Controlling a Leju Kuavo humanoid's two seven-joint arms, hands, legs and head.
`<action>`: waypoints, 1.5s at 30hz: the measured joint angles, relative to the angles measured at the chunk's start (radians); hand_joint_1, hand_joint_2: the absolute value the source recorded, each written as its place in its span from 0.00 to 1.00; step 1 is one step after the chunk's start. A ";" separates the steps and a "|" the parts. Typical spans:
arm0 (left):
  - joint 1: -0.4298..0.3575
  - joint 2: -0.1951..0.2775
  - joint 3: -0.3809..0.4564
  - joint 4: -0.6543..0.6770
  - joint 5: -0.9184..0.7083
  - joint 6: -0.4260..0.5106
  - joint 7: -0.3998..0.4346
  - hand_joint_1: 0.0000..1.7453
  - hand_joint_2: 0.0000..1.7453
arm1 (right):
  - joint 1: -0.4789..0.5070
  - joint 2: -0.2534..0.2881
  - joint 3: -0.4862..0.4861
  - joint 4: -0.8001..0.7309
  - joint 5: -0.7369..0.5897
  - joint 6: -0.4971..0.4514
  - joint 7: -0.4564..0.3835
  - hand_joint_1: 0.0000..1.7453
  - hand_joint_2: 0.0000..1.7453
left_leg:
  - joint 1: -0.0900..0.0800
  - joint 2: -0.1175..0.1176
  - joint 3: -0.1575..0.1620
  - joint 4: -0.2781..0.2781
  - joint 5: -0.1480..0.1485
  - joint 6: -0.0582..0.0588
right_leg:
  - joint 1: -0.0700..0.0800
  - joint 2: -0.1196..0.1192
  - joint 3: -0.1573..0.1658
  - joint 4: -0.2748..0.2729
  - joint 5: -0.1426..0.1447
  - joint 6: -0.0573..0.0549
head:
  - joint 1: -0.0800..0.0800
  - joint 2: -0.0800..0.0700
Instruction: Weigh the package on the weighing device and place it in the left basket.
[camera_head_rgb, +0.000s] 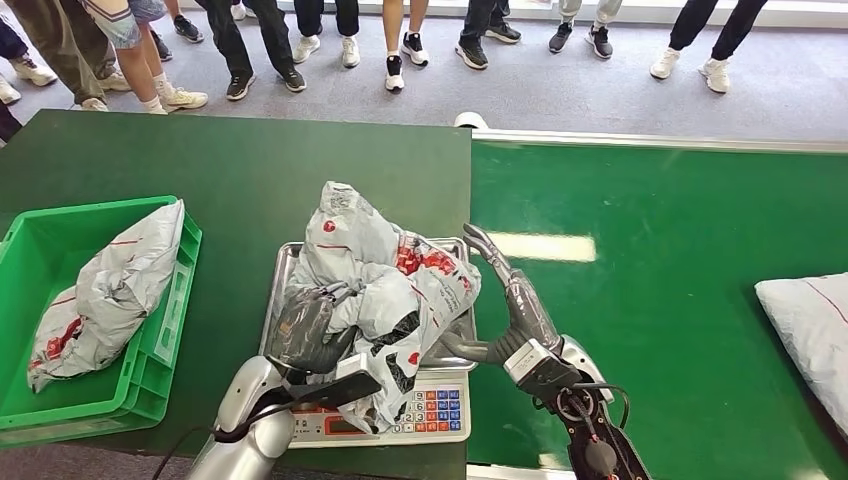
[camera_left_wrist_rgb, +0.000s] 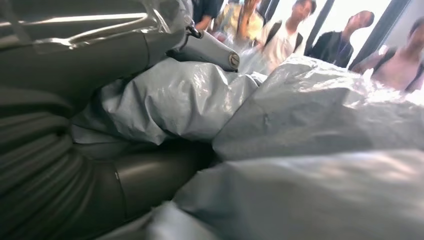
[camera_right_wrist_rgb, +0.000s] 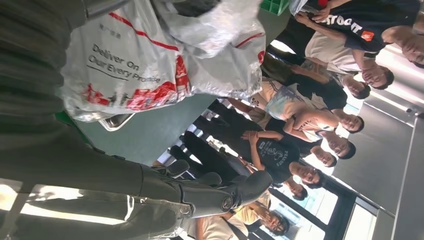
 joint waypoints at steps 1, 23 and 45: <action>0.007 -0.001 0.004 -0.011 0.032 0.042 -0.027 1.00 1.00 | 0.000 0.000 0.000 0.000 -0.002 -0.001 -0.002 0.00 1.00 | 0.000 0.000 0.000 0.000 0.000 0.000 | 0.000 0.000 -0.001 0.000 0.000 0.000 | 0.000 0.000; 0.087 -0.039 0.068 -0.328 0.420 0.219 -0.225 1.00 1.00 | 0.000 0.011 0.000 0.020 -0.134 -0.052 -0.010 0.00 1.00 | 0.000 0.000 -0.002 0.000 0.000 0.000 | 0.000 0.000 -0.002 0.000 0.000 0.000 | 0.000 0.000; 0.038 -0.177 0.644 -0.487 0.090 0.219 -0.226 1.00 1.00 | 0.096 0.041 -0.017 -0.003 -0.147 -0.073 -0.010 0.00 1.00 | 0.000 0.001 -0.002 0.000 0.000 0.000 | 0.000 0.001 -0.003 0.000 0.000 0.000 | 0.000 0.000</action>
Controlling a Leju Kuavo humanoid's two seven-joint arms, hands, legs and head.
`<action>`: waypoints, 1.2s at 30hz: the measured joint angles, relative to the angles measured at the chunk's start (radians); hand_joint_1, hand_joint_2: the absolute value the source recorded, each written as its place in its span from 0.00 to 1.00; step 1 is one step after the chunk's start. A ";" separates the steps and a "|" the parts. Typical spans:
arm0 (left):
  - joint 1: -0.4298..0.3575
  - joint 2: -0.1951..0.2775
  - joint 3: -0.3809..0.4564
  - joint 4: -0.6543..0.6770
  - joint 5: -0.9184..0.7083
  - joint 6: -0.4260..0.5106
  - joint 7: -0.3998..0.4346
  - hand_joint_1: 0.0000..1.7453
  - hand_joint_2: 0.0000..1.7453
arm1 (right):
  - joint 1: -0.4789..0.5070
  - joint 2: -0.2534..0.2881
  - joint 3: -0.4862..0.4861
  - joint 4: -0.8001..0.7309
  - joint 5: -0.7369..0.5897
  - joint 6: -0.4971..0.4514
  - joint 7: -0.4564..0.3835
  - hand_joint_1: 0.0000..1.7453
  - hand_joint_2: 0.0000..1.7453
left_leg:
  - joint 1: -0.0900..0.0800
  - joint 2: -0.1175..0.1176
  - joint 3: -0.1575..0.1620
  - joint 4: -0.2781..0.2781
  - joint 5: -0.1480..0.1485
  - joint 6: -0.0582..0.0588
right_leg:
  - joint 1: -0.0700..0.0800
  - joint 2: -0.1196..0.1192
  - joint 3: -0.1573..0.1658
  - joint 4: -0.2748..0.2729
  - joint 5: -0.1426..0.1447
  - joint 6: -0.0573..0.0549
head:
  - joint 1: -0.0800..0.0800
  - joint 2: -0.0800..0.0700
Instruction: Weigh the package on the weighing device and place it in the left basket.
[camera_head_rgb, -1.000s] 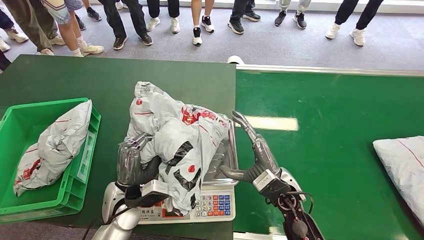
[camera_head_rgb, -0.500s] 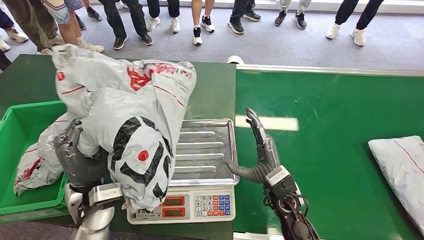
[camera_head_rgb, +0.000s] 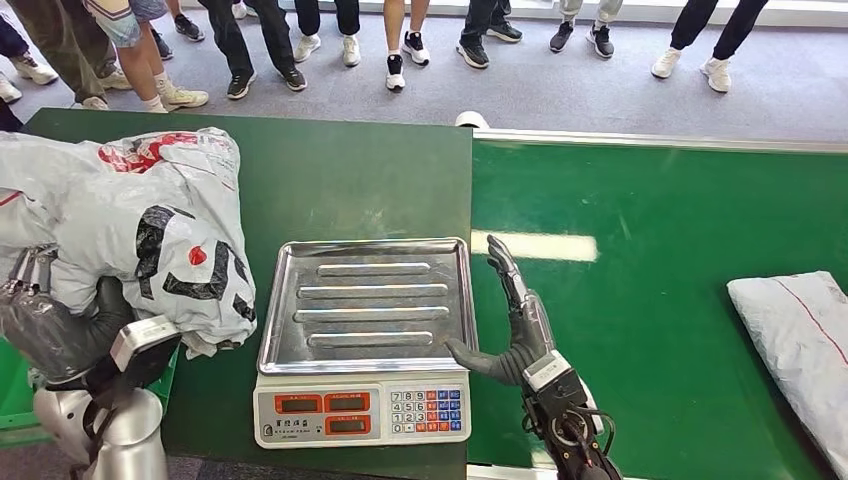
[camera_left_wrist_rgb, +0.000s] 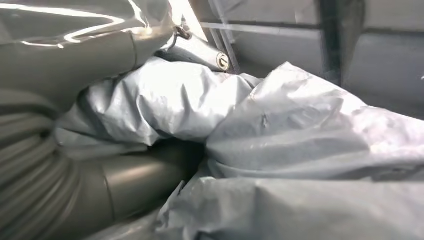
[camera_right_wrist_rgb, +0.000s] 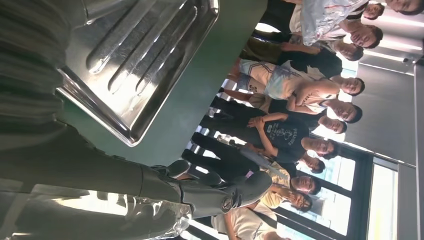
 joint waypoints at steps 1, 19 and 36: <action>-0.008 -0.003 0.026 0.021 -0.009 0.000 0.000 1.00 1.00 | 0.004 0.001 -0.004 -0.005 0.004 0.002 0.000 0.00 1.00 | 0.000 0.000 0.000 0.000 0.000 0.000 | 0.000 0.000 0.000 0.000 0.000 0.000 | 0.000 0.000; -0.109 -0.013 0.421 0.302 0.193 0.000 0.000 1.00 1.00 | 0.008 0.004 -0.020 -0.016 0.022 0.030 0.000 0.00 1.00 | 0.001 0.001 0.000 0.000 0.000 0.000 | 0.001 0.001 -0.001 0.000 0.000 0.000 | 0.000 0.000; -0.083 0.114 0.347 0.397 0.912 -0.013 0.000 0.42 1.00 | -0.021 0.002 0.001 0.010 -0.008 0.012 0.000 0.00 1.00 | 0.001 0.000 0.000 0.000 0.000 0.000 | 0.001 0.000 -0.001 0.000 0.000 0.000 | 0.000 0.000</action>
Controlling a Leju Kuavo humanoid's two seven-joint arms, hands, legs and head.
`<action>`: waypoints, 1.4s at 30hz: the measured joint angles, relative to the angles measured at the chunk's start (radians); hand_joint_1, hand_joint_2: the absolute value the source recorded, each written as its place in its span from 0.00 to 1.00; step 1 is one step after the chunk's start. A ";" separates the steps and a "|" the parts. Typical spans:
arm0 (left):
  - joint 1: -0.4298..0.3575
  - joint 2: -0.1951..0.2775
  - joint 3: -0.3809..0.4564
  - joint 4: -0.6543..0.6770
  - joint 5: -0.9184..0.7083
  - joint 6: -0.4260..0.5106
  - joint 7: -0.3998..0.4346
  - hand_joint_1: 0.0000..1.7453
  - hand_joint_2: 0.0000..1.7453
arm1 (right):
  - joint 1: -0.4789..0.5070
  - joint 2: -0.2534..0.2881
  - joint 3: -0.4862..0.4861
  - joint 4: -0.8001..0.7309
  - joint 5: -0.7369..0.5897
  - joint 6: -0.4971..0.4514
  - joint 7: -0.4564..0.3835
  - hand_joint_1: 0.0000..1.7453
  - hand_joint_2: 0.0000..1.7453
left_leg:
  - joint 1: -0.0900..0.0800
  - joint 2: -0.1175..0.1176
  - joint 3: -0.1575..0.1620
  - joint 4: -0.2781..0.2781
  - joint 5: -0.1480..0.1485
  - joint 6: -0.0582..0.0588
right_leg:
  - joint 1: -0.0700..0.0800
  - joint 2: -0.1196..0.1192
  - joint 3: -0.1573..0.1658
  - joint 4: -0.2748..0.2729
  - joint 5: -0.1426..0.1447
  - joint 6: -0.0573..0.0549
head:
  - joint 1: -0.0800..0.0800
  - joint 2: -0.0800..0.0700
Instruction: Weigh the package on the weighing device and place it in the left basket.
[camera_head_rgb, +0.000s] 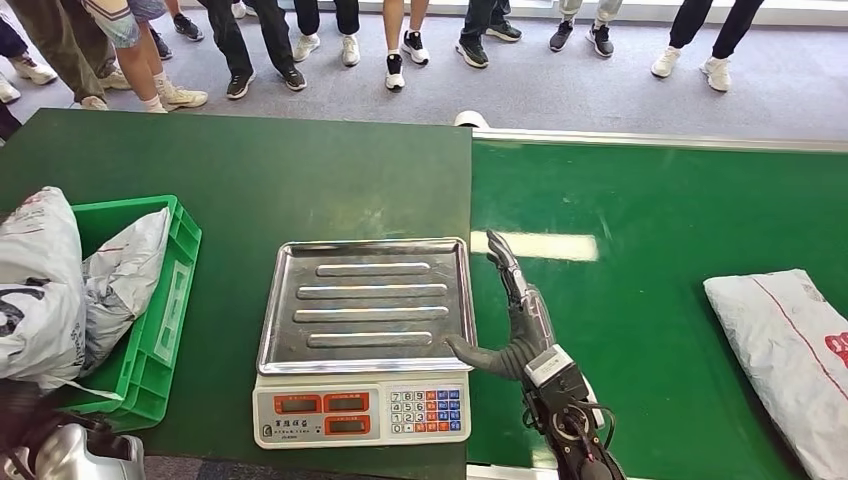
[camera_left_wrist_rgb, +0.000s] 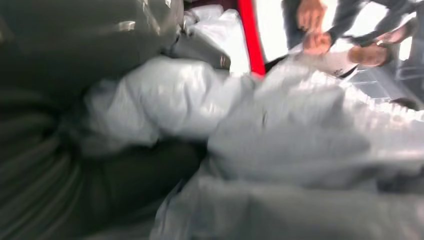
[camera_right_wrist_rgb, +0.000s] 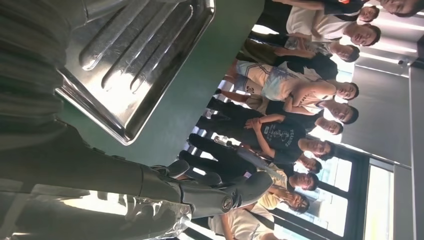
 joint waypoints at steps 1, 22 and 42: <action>0.000 0.011 -0.017 0.019 -0.020 0.003 0.001 0.16 1.00 | 0.000 0.000 0.001 0.001 0.001 -0.002 0.000 0.00 1.00 | 0.000 0.000 0.000 0.000 0.000 0.000 | 0.000 0.000 0.000 0.000 0.000 0.000 | 0.000 0.000; -0.010 0.060 -0.173 0.131 -0.538 0.015 0.090 0.00 1.00 | 0.000 0.006 -0.001 0.008 0.045 0.025 0.000 0.00 1.00 | 0.000 -0.012 0.004 -0.001 0.007 -0.001 | 0.000 -0.013 0.008 0.001 0.000 -0.001 | 0.000 0.000; 0.009 -0.107 -0.009 -0.329 -0.558 0.016 0.000 0.00 1.00 | 0.000 0.015 -0.003 0.024 0.037 0.027 0.000 0.00 1.00 | 0.000 -0.007 -0.004 0.000 0.006 -0.002 | 0.000 -0.006 -0.002 0.001 0.002 -0.002 | 0.000 0.000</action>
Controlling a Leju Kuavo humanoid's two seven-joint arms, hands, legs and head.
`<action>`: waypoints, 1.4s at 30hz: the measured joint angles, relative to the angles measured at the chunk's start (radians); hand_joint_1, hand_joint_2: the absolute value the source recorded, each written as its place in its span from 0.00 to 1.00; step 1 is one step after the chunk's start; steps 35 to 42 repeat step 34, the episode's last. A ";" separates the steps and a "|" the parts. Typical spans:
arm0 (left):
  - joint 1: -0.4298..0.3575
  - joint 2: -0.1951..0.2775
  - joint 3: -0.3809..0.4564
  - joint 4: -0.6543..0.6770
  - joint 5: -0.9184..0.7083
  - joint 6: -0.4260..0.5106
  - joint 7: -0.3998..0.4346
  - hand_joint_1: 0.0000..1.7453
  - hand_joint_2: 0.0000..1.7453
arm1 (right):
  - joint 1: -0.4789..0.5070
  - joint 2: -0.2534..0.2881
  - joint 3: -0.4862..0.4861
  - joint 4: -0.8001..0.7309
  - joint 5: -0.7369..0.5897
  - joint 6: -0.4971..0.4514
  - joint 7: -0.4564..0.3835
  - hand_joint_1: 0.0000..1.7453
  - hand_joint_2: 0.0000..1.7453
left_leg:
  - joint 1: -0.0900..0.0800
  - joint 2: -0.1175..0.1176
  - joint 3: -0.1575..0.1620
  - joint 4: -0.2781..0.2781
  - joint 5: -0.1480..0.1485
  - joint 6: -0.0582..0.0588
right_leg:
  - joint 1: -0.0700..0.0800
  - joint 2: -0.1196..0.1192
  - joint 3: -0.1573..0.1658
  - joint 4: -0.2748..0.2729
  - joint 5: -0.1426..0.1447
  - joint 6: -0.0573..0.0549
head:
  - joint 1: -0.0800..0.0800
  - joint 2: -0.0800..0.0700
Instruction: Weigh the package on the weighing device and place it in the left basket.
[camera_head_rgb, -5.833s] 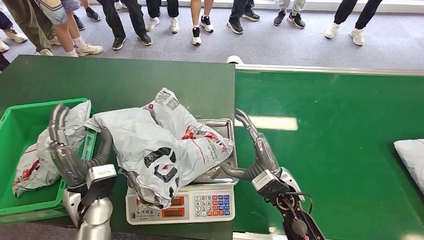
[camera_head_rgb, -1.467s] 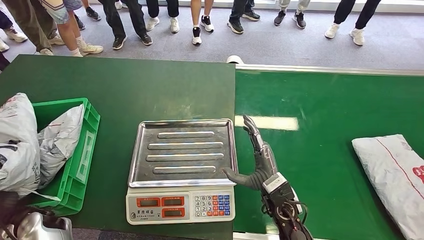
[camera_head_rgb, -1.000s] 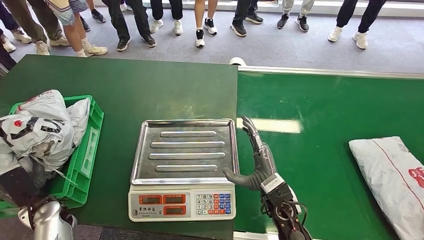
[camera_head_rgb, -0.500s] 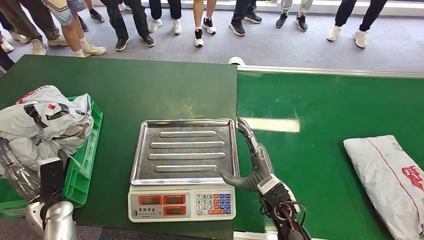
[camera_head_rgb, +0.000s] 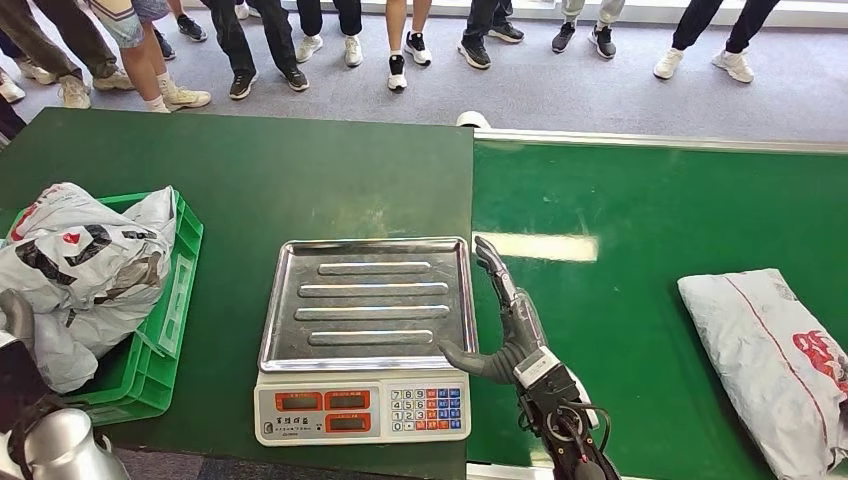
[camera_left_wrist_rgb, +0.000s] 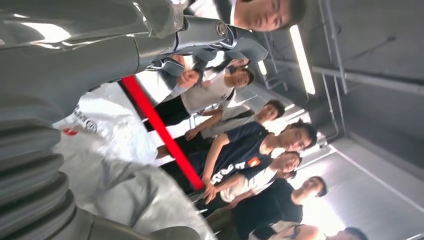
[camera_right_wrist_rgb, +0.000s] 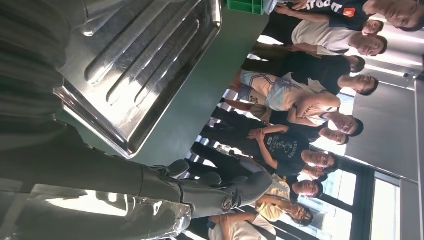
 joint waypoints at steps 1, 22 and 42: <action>0.000 -0.003 0.004 -0.017 -0.005 0.000 0.000 0.00 1.00 | 0.000 0.000 0.000 0.000 -0.001 0.000 0.000 0.00 1.00 | 0.000 0.000 0.000 0.000 0.000 0.000 | 0.000 0.000 0.000 0.000 0.000 0.000 | 0.000 0.000; 0.007 -0.032 0.028 -0.192 0.075 -0.002 0.000 0.00 1.00 | 0.001 0.000 0.002 0.005 -0.005 -0.011 0.000 0.00 1.00 | 0.000 0.001 0.000 0.000 0.000 0.000 | 0.000 0.001 -0.001 0.000 0.000 0.000 | 0.000 0.000; 0.132 0.110 -0.631 -0.299 0.322 -0.006 0.000 0.00 1.00 | -0.040 0.005 0.001 0.010 -0.031 -0.008 0.000 0.00 1.00 | 0.000 0.001 0.000 0.000 0.000 0.000 | 0.000 0.001 -0.001 0.000 0.000 0.000 | 0.000 0.000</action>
